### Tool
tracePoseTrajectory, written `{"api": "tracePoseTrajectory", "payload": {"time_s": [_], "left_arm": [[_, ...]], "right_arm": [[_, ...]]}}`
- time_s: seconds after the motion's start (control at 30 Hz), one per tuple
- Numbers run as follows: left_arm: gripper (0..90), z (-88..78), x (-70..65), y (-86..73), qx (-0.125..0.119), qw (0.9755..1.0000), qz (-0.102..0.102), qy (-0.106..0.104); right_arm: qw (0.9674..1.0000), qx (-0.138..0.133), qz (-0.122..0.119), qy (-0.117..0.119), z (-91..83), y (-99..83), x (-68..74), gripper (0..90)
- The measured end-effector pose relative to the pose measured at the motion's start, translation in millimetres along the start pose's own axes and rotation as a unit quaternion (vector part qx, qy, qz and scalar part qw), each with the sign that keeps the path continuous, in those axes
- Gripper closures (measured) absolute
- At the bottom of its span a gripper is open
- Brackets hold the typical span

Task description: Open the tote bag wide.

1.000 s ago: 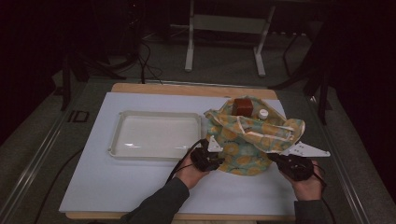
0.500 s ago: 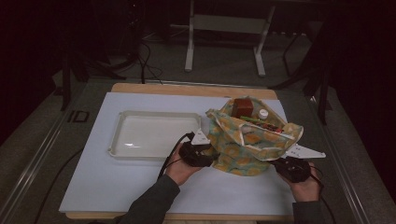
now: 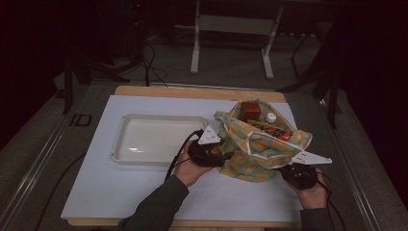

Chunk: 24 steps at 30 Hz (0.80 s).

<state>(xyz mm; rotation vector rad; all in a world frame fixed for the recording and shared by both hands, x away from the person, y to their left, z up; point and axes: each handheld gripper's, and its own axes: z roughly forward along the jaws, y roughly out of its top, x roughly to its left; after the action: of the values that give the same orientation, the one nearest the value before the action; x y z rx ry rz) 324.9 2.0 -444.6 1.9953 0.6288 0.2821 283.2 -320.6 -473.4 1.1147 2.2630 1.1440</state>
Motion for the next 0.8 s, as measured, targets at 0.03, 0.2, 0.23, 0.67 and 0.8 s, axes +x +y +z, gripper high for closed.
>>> {"api": "tracePoseTrajectory", "payload": {"time_s": [0.03,0.2,0.23,0.67,0.8], "left_arm": [[45.4,0.0,0.0,0.0,0.000,1.0000,0.000,0.000],[55.5,10.2,-10.5,6.8,0.011,0.9993,0.025,0.026],[60.2,11.6,-11.6,6.8,0.015,0.9990,0.027,0.033],[86.5,30.4,-12.6,-12.1,0.053,0.9977,0.026,0.031],[87.0,38.1,-11.9,-20.0,0.068,0.9969,0.025,0.032]], "right_arm": [[1.0000,0.000,0.000,0.000,0.0,0.0,0.0,90.0],[1.0000,0.006,-0.002,0.004,1.3,-2.0,0.6,90.0],[1.0000,0.006,-0.001,0.005,1.8,-2.5,0.7,90.0],[0.9996,0.025,0.005,0.008,6.8,-11.6,-2.1,90.0],[0.9994,0.034,0.006,0.008,8.3,-14.8,-3.5,90.0]]}}
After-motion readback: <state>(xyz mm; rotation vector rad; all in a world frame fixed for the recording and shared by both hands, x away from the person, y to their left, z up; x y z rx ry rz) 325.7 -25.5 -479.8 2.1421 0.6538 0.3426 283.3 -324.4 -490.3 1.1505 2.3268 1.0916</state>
